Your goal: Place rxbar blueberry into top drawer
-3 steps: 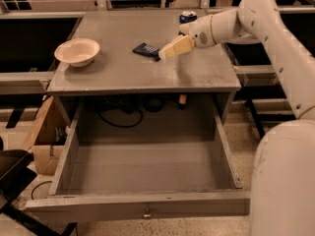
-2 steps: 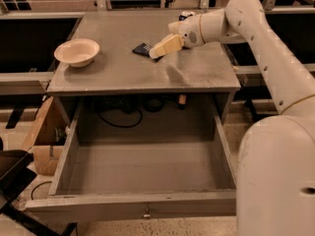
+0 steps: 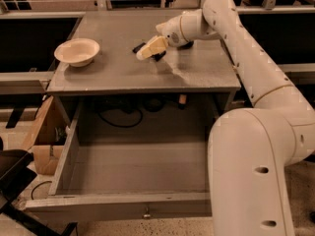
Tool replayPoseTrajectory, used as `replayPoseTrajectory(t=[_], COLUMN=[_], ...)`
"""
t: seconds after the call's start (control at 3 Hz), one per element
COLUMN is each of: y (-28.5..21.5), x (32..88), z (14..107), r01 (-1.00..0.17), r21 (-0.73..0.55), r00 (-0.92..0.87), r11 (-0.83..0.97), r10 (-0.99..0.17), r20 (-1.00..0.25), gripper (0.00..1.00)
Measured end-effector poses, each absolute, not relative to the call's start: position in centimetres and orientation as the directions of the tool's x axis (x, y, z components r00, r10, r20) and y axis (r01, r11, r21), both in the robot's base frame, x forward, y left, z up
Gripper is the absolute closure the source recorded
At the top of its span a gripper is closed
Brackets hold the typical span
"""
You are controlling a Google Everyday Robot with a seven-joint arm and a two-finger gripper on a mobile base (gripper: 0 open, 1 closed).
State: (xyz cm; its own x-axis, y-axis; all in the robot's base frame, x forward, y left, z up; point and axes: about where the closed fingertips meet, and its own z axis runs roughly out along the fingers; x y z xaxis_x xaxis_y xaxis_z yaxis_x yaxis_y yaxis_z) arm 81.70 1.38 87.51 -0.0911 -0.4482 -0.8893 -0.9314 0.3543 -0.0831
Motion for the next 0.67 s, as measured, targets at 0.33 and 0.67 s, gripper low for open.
replayPoseTrajectory(t=[0.33, 0.67], y=[1.2, 1.0], x=[83.6, 84.6], z=[85.8, 84.0], r01=[-0.91, -0.9], r21=[-0.089, -0.067], r00=[-0.137, -0.185], r11=[0.404, 0.431], r10=[-0.497, -0.516], r20=[-0.857, -0.837], gripper=[0.0, 0.0])
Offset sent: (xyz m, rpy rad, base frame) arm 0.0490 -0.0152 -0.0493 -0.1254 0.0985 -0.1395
